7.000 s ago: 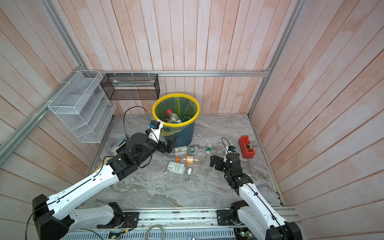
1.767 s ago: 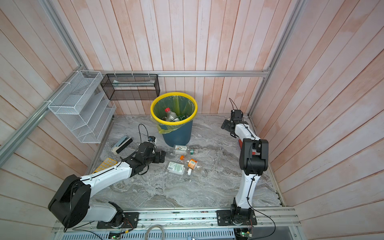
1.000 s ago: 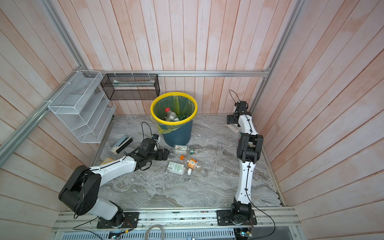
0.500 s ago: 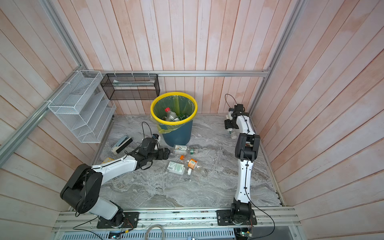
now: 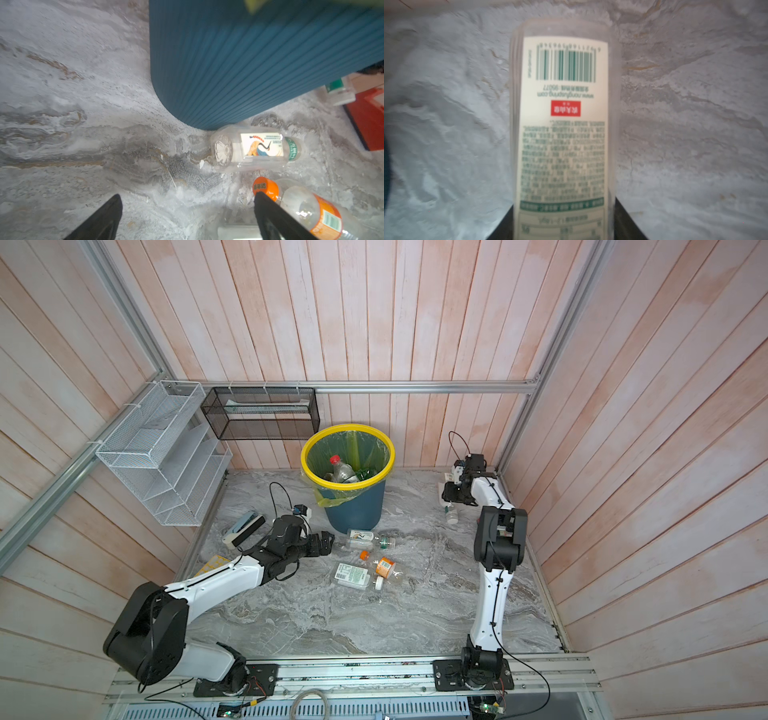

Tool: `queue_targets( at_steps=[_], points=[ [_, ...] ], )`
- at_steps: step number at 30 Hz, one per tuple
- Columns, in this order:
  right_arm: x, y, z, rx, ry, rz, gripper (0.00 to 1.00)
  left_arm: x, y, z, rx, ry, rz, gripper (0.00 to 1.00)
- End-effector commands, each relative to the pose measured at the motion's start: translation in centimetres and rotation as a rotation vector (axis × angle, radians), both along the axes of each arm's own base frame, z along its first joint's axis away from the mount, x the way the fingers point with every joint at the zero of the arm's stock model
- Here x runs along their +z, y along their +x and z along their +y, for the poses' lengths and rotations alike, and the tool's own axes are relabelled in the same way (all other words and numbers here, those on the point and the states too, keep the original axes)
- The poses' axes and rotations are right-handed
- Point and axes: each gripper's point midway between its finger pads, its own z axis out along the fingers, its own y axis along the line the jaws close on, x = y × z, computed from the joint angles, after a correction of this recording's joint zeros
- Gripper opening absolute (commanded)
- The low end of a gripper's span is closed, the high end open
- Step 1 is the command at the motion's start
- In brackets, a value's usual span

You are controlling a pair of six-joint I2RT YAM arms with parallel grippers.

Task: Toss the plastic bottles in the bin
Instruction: 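Carry the barcode-labelled bottle over the bin and open the right gripper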

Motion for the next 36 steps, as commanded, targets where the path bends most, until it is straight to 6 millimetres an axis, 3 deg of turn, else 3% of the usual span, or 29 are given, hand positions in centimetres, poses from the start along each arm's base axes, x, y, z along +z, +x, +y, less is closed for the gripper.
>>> queue_targets(
  at_steps=[1, 6, 10, 14, 17, 19, 22, 24, 27, 29, 31, 33, 36],
  points=[
    [13.6, 0.4, 1.5, -0.014, 0.132, -0.382, 0.37, 2.3, 0.0, 1.5, 0.073, -0.025, -0.097, 1.00],
    [22.8, -5.5, 2.2, -0.054, 0.286, -0.619, 0.37, 4.0, -0.8, 4.9, 0.202, 0.000, -0.178, 1.00],
    [29.8, -9.3, 2.9, -0.059, 0.366, -0.774, 0.37, 3.8, -1.3, 7.1, 0.277, -0.008, -0.158, 1.00],
    [37.0, -12.4, 3.8, -0.051, 0.441, -0.946, 0.39, 3.3, -2.0, 8.1, 0.310, -0.023, -0.137, 1.00],
    [40.4, -13.0, 6.7, 0.003, 0.506, -0.995, 0.40, 3.4, -2.4, 7.9, 0.294, -0.042, -0.138, 1.00],
    [41.2, -12.5, 10.5, 0.068, 0.530, -0.984, 0.40, 3.5, -2.4, 7.6, 0.280, -0.050, -0.135, 1.00],
    [39.6, -10.9, 16.9, 0.180, 0.583, -0.923, 0.40, 3.6, -2.5, 7.6, 0.278, -0.054, -0.130, 1.00],
    [37.3, -9.5, 22.0, 0.279, 0.585, -0.848, 0.42, 3.7, -2.5, 7.4, 0.270, -0.054, -0.128, 1.00],
    [32.8, -6.5, 26.7, 0.332, 0.466, -0.673, 0.59, 3.9, -2.4, 7.4, 0.271, -0.043, -0.111, 1.00],
    [30.8, -5.0, 27.3, 0.336, 0.413, -0.597, 0.76, 3.9, -2.3, 7.4, 0.273, -0.035, -0.100, 1.00],
    [30.5, -4.3, 26.5, 0.299, 0.352, -0.591, 0.83, 4.1, -2.4, 7.6, 0.274, -0.028, -0.102, 1.00],
    [32.4, -4.7, 25.0, 0.256, 0.295, -0.657, 0.94, 4.3, -2.6, 7.8, 0.279, -0.020, -0.105, 1.00],
    [35.5, -6.5, 22.9, 0.210, 0.258, -0.754, 0.97, 4.7, -2.9, 8.1, 0.284, -0.017, -0.120, 1.00]
  ],
)
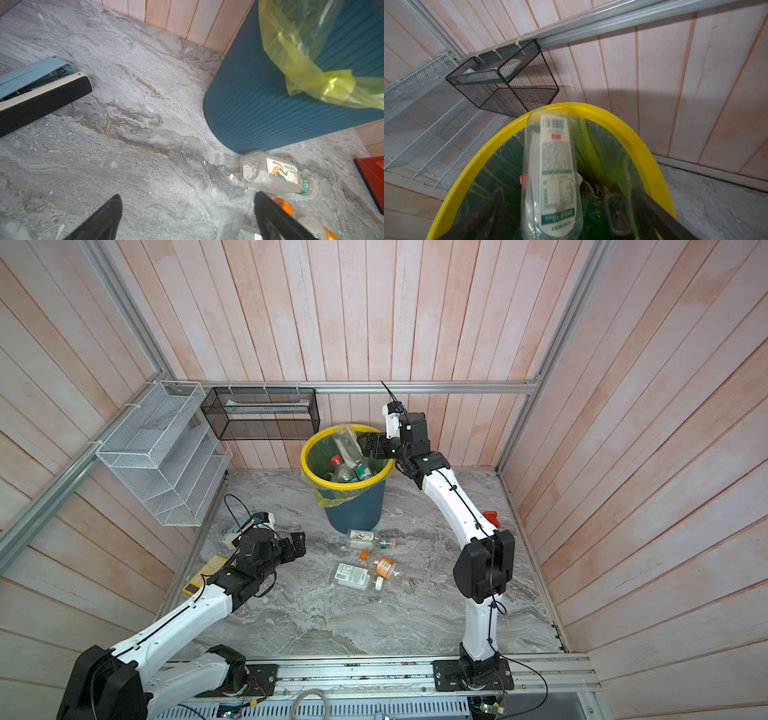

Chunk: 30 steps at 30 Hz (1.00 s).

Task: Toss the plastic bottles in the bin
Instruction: 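Carry the barcode-labelled bottle over the bin and open the right gripper, then move the right gripper down to the orange-capped, orange-labelled bottle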

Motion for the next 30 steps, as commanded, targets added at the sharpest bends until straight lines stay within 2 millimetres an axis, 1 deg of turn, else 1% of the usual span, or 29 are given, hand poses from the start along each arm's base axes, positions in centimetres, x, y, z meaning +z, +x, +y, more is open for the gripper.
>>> queue_targets(
  at_steps=[1, 3, 5, 7, 9, 10, 11, 13, 14, 15, 18, 20, 22, 25, 29, 30],
  points=[
    [8.6, -3.5, -4.4, -0.117, -0.012, -0.192, 0.99, 1.6, -0.1, 0.5, 0.014, 0.008, -0.033, 1.00],
    [9.4, -4.5, -6.0, -0.158, -0.007, -0.214, 1.00, 2.1, -0.1, 0.7, 0.014, 0.012, -0.049, 1.00],
    [8.9, -5.3, -7.6, -0.193, -0.005, -0.213, 1.00, 2.4, -0.2, 0.6, -0.001, 0.024, -0.061, 1.00],
    [7.9, -6.0, -9.1, -0.219, -0.001, -0.192, 1.00, 2.5, -0.2, 0.7, -0.003, 0.044, -0.057, 1.00],
    [5.9, -6.7, -10.3, -0.242, -0.015, -0.154, 1.00, 2.6, -0.3, 0.4, -0.018, 0.060, -0.056, 1.00],
    [4.0, -7.1, -11.0, -0.266, -0.032, -0.124, 1.00, 2.6, -0.3, -0.1, -0.031, 0.070, -0.059, 1.00],
    [2.7, -7.4, -11.6, -0.285, -0.044, -0.107, 1.00, 2.7, -0.4, -0.6, -0.048, 0.083, -0.066, 1.00],
    [-0.8, -8.5, -12.5, -0.292, -0.063, -0.067, 1.00, 2.8, -0.8, -2.3, -0.102, 0.142, -0.086, 1.00],
    [-2.1, -9.0, -12.9, -0.297, -0.072, -0.050, 1.00, 2.7, -0.9, -3.0, -0.126, 0.162, -0.086, 1.00],
    [-4.3, -9.6, -13.2, -0.293, -0.092, -0.018, 1.00, 2.3, -1.0, -3.8, -0.159, 0.183, -0.079, 1.00],
    [-8.4, -11.3, -13.9, -0.275, -0.126, 0.049, 1.00, 1.6, -1.2, -5.6, -0.221, 0.229, -0.058, 1.00],
    [-10.7, -12.5, -13.3, -0.223, -0.134, 0.098, 1.00, 1.2, -1.3, -6.6, -0.258, 0.250, -0.057, 1.00],
    [-12.8, -13.7, -12.2, -0.145, -0.126, 0.157, 1.00, 1.0, -1.3, -7.6, -0.291, 0.246, -0.056, 1.00],
    [-15.5, -15.4, -10.7, -0.077, -0.150, 0.223, 0.99, 0.5, -1.4, -9.1, -0.353, 0.241, -0.046, 1.00],
    [-19.0, -17.9, -8.2, 0.015, -0.238, 0.286, 0.98, -1.0, -1.9, -10.5, -0.414, 0.288, -0.005, 1.00],
    [-19.9, -18.7, -7.3, 0.049, -0.258, 0.305, 0.98, -1.4, -2.0, -10.7, -0.423, 0.300, 0.008, 1.00]
  ],
)
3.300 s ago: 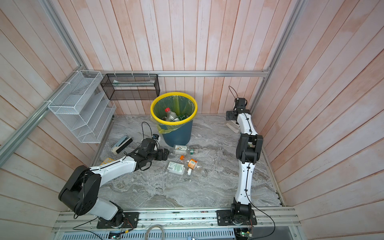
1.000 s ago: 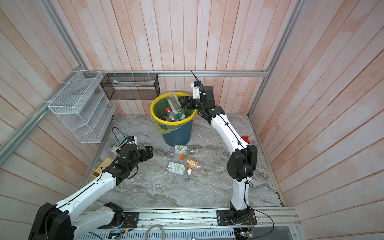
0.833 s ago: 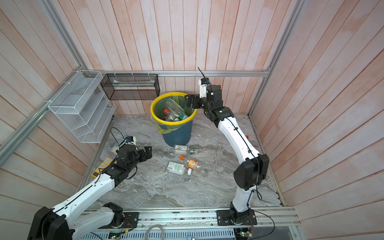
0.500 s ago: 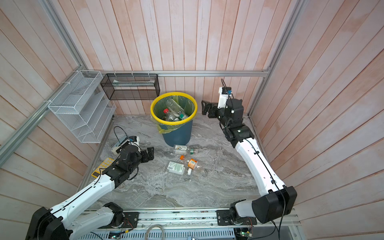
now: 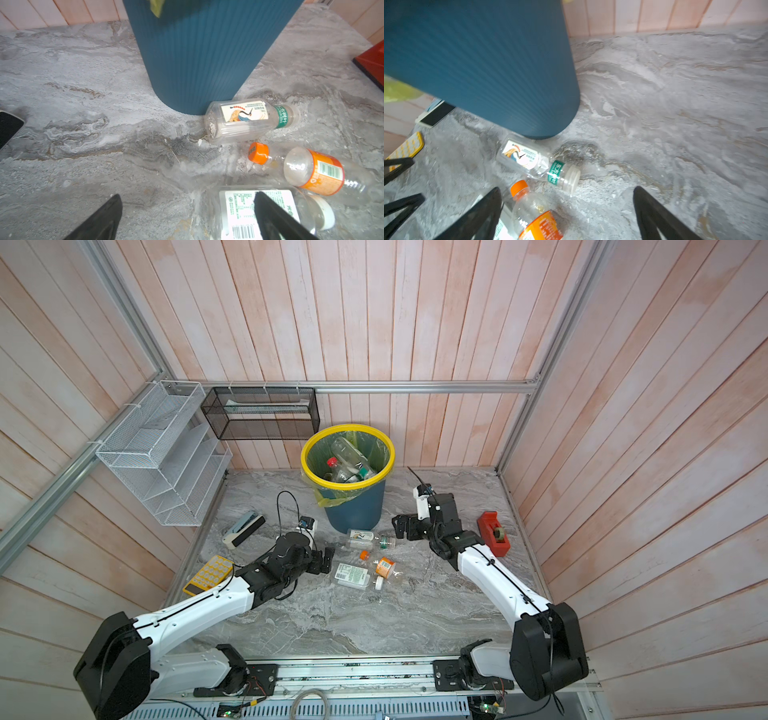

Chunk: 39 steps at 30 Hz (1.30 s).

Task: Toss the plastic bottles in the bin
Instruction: 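Move the right gripper down to the orange-capped, orange-labelled bottle, then grasp the orange-labelled bottle with the right gripper and lift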

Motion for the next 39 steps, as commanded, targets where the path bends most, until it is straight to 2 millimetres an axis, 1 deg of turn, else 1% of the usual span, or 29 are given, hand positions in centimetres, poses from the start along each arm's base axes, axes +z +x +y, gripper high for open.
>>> queue_targets(
  at_steps=[1, 7, 12, 14, 18, 20, 22, 29, 33, 36, 39],
  points=[
    [-3.0, -2.9, 2.0, 0.110, -0.053, 0.083, 0.98, 0.1, 0.0, -1.5, -0.061, 0.024, 0.005, 1.00],
    [-6.8, -5.6, 4.0, 0.212, -0.116, 0.192, 0.96, -0.6, -0.1, -1.5, -0.048, 0.007, 0.025, 1.00],
    [-10.0, -7.1, 5.0, 0.274, -0.228, 0.275, 0.92, -1.1, -0.1, -1.0, -0.009, -0.009, 0.034, 1.00],
    [-11.0, -7.5, 5.1, 0.291, -0.263, 0.300, 0.90, -1.2, -0.1, -0.7, 0.004, -0.015, 0.036, 1.00],
    [-12.5, -7.7, 4.7, 0.295, -0.322, 0.335, 0.88, -1.2, -0.1, 0.0, 0.025, -0.025, 0.038, 1.00],
    [-13.1, -7.7, 4.5, 0.297, -0.352, 0.356, 0.85, -1.2, -0.1, 0.4, 0.033, -0.036, 0.037, 1.00],
    [-13.6, -7.8, 4.4, 0.299, -0.384, 0.374, 0.79, -1.2, -0.1, 0.7, 0.041, -0.042, 0.038, 1.00],
    [-14.5, -8.3, 4.1, 0.320, -0.435, 0.400, 0.67, -1.2, 0.0, 1.3, 0.056, -0.044, 0.042, 1.00],
    [-14.7, -8.6, 4.1, 0.343, -0.447, 0.405, 0.64, -1.1, 0.2, 1.6, 0.069, -0.051, 0.042, 1.00],
    [-13.7, -8.8, 4.4, 0.367, -0.426, 0.370, 0.58, -0.7, 0.3, 1.9, 0.080, -0.075, 0.037, 1.00],
    [-11.7, -8.9, 5.1, 0.395, -0.366, 0.297, 0.55, 0.0, 0.5, 2.1, 0.093, -0.113, 0.020, 1.00]
  ],
)
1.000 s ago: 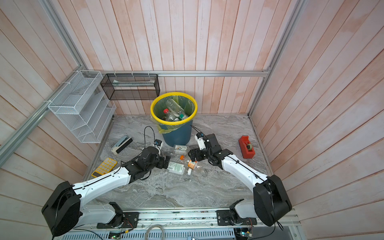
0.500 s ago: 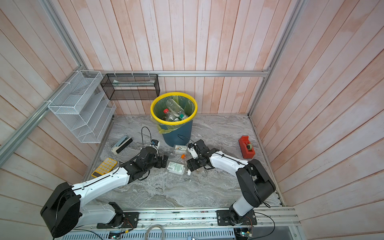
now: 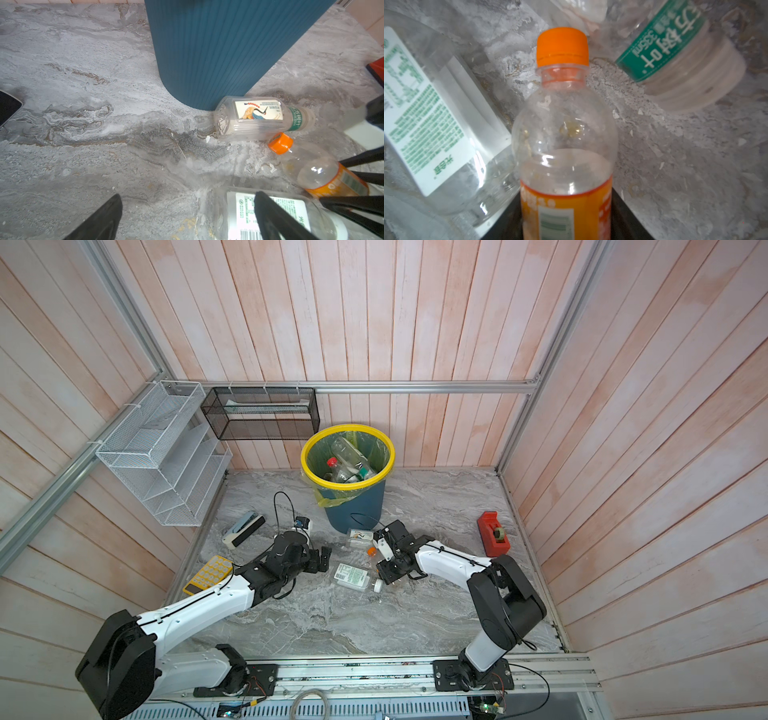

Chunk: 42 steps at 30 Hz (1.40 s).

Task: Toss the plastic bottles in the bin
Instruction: 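Grasp the orange-labelled bottle with the right gripper and lift, then carry the orange-labelled bottle over the bin and open the right gripper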

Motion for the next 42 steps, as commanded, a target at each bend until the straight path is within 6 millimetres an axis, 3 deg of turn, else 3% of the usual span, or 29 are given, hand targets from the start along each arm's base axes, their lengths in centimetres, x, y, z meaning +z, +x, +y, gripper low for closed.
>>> queue_targets(
  at_steps=[1, 5, 10, 14, 19, 22, 24, 27, 29, 31, 33, 36, 39, 40, 42],
  points=[
    [2.9, -0.6, 0.9, 0.055, 0.084, -0.065, 0.52, 0.7, 0.0, 0.2, 0.012, -0.065, -0.021, 1.00],
    [5.8, -1.0, 1.2, 0.078, 0.189, -0.154, 0.47, 1.4, 0.0, 1.2, 0.062, -0.125, -0.047, 1.00],
    [12.0, -0.3, -0.6, 0.024, 0.321, -0.357, 0.45, 2.5, -0.2, 3.2, 0.144, -0.191, -0.100, 1.00],
    [20.7, 1.3, -4.1, -0.112, 0.500, -0.609, 0.45, 3.4, -0.5, 4.5, 0.194, -0.221, -0.145, 1.00],
    [31.2, 3.2, -9.1, -0.314, 0.643, -0.911, 0.47, 3.3, -0.6, 4.5, 0.190, -0.220, -0.144, 1.00],
    [36.0, 4.6, -8.9, -0.319, 0.709, -0.990, 0.47, 3.3, -0.5, 4.2, 0.180, -0.217, -0.134, 1.00],
    [39.4, 5.8, -7.5, -0.274, 0.772, -1.016, 0.46, 3.3, -0.4, 4.0, 0.170, -0.220, -0.132, 1.00],
    [42.6, 7.7, -5.2, -0.199, 0.882, -1.017, 0.46, 3.2, -0.4, 3.6, 0.154, -0.226, -0.125, 1.00],
    [43.6, 9.1, -3.1, -0.148, 0.940, -0.985, 0.46, 3.2, -0.3, 3.5, 0.151, -0.228, -0.121, 1.00],
    [43.2, 11.0, -0.1, -0.105, 0.928, -0.932, 0.47, 2.9, -0.3, 3.5, 0.152, -0.221, -0.112, 1.00],
    [40.6, 12.9, 4.8, -0.055, 0.880, -0.812, 0.49, 2.5, -0.2, 3.4, 0.151, -0.209, -0.096, 1.00],
    [35.8, 16.3, 8.6, -0.054, 0.790, -0.618, 0.58, 2.1, -0.1, 3.1, 0.147, -0.192, -0.064, 1.00],
    [33.5, 18.7, 9.2, -0.107, 0.697, -0.538, 0.77, 1.7, 0.0, 3.0, 0.142, -0.181, -0.045, 1.00],
    [33.4, 19.2, 8.7, -0.131, 0.658, -0.543, 0.84, 1.7, 0.0, 3.0, 0.139, -0.178, -0.043, 1.00],
    [34.3, 19.8, 7.2, -0.181, 0.598, -0.600, 0.89, 1.8, 0.0, 3.0, 0.137, -0.171, -0.043, 1.00]
  ],
)
